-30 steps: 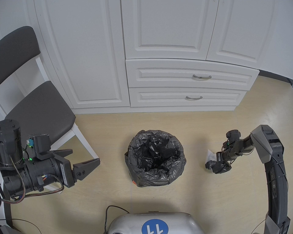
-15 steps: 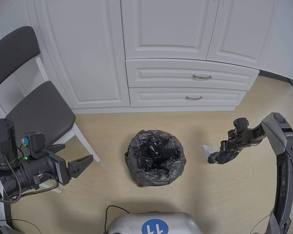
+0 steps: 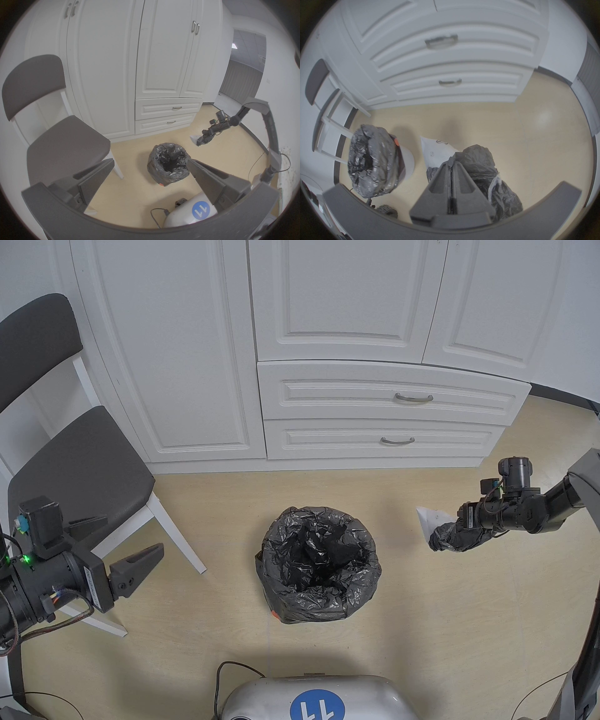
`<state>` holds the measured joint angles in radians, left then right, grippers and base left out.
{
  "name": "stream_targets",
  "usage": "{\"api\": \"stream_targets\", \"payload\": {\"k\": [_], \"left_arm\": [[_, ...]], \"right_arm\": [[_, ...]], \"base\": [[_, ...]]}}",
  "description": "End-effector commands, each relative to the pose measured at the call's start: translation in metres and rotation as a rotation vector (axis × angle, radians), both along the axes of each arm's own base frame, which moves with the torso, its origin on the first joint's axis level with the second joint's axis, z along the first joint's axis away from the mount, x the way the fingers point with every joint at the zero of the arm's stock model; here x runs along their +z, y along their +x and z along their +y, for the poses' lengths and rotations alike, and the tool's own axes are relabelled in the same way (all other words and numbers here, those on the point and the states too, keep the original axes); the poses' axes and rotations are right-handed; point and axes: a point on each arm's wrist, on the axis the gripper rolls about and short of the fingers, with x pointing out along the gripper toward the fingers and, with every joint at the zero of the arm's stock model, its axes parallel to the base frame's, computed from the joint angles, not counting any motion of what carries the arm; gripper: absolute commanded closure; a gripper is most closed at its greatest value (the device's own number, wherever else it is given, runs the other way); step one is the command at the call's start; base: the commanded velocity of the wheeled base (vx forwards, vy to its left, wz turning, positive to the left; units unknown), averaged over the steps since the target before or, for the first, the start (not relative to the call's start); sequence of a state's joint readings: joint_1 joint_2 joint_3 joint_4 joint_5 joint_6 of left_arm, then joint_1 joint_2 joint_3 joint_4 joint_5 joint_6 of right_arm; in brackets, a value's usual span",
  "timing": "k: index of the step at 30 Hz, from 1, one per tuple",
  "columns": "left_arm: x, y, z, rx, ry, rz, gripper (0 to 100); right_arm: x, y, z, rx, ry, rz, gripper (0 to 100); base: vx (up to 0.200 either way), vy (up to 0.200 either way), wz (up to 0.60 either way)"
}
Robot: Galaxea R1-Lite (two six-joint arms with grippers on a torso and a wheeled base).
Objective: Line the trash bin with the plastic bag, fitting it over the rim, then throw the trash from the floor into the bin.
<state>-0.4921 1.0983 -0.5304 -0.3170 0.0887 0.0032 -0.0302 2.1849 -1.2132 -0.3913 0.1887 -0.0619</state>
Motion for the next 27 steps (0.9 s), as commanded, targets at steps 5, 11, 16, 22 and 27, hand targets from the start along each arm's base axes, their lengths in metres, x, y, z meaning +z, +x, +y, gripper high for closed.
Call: {"api": "stream_targets", "payload": {"k": [5, 11, 16, 22, 27], "left_arm": [[0.011, -0.012, 0.019, 0.069, 0.023, -0.096, 0], [0.014, -0.009, 0.029, 0.141, 0.067, -0.124, 0], [0.016, -0.007, 0.042, 0.23, 0.118, -0.197, 0], [0.019, -0.006, 0.052, 0.307, 0.164, -0.254, 0], [0.022, -0.014, 0.056, 0.324, 0.201, -0.298, 0]], "right_arm": [[0.068, -0.065, 0.037, 0.092, 0.0, -0.219, 100], [0.077, -0.093, 0.065, 0.173, 0.019, -0.301, 100], [0.077, -0.108, 0.104, 0.194, 0.046, -0.395, 100], [0.07, -0.13, 0.155, 0.27, 0.145, -0.383, 100], [0.058, -0.139, 0.207, 0.33, 0.314, -0.279, 100]], "base": [[0.0, 0.0, 0.0], [0.0, 0.0, 0.0], [0.0, 0.0, 0.0], [0.0, 0.0, 0.0], [0.0, 0.0, 0.0]]}}
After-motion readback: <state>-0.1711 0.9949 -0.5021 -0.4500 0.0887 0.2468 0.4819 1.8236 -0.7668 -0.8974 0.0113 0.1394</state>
